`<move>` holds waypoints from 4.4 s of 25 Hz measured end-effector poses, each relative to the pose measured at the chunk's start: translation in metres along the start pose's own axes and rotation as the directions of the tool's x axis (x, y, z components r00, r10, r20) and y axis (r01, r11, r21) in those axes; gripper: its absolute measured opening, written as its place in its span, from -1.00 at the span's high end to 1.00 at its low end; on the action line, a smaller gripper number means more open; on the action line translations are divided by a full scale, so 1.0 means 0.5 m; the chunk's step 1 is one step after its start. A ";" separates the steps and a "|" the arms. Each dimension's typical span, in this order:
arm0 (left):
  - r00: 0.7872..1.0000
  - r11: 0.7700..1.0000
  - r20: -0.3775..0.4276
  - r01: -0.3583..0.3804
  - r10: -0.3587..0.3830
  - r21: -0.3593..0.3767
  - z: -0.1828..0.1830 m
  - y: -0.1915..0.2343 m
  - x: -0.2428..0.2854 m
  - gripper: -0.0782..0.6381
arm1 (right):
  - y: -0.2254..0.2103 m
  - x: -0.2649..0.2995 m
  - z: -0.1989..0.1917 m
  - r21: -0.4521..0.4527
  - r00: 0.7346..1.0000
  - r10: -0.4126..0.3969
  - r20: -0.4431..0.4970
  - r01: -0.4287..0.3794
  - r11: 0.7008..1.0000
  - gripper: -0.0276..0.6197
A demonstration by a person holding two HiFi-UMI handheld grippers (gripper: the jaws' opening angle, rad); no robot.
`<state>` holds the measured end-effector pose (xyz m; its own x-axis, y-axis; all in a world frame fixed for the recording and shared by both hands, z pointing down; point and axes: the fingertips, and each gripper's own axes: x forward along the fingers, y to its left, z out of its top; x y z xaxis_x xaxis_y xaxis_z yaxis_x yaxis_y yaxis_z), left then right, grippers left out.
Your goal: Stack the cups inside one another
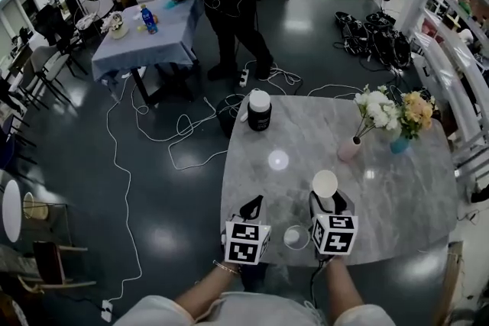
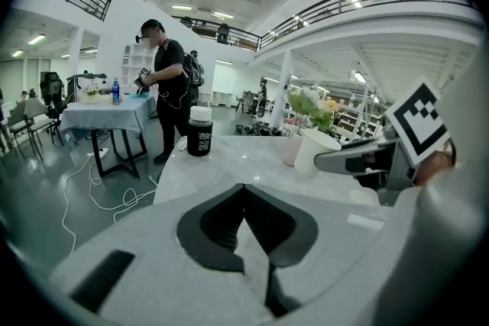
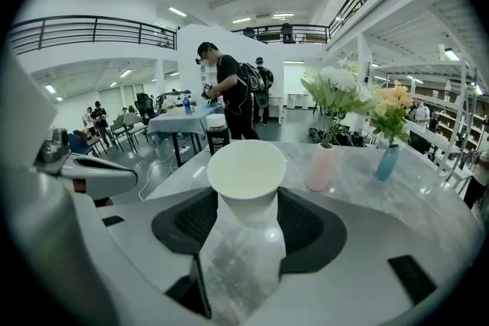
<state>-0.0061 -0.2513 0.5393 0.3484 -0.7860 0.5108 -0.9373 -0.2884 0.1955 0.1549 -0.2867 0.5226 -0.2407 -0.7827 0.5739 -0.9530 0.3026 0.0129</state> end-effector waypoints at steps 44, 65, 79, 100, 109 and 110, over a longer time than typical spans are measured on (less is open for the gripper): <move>0.968 0.961 0.000 0.251 -0.253 0.114 -0.076 -0.062 -0.172 0.79 | 0.144 -0.267 -0.137 0.172 0.984 -0.176 0.032 0.169 0.971 0.16; 0.990 0.985 -0.015 0.143 -0.142 0.095 -0.108 -0.097 -0.204 0.80 | 0.162 -0.276 -0.155 0.136 0.999 -0.020 0.038 0.015 0.991 0.16; 0.990 0.989 -0.064 0.131 -0.127 0.067 -0.143 -0.066 -0.155 0.79 | 0.163 -0.209 -0.193 0.142 1.000 0.006 -0.023 -0.003 0.990 0.16; 0.984 0.991 -0.130 0.127 -0.122 0.036 -0.186 -0.042 -0.124 0.80 | 0.171 -0.163 -0.226 0.151 0.998 0.027 -0.063 -0.017 0.988 0.16; 0.983 0.991 -0.137 0.128 -0.122 0.036 -0.192 -0.056 -0.131 0.80 | 0.152 -0.185 -0.235 0.182 0.998 0.012 -0.062 0.000 0.983 0.16; 0.983 0.991 -0.136 0.129 -0.124 0.036 -0.193 -0.058 -0.133 0.80 | 0.150 -0.189 -0.238 0.185 0.998 0.008 -0.061 0.003 0.983 0.16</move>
<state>-0.0013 -0.1380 0.5804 0.4591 -0.6629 0.5914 -0.8839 -0.4073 0.2297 0.1281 -0.1255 0.5666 -0.2369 -0.7454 0.6231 -0.9714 0.1942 -0.1369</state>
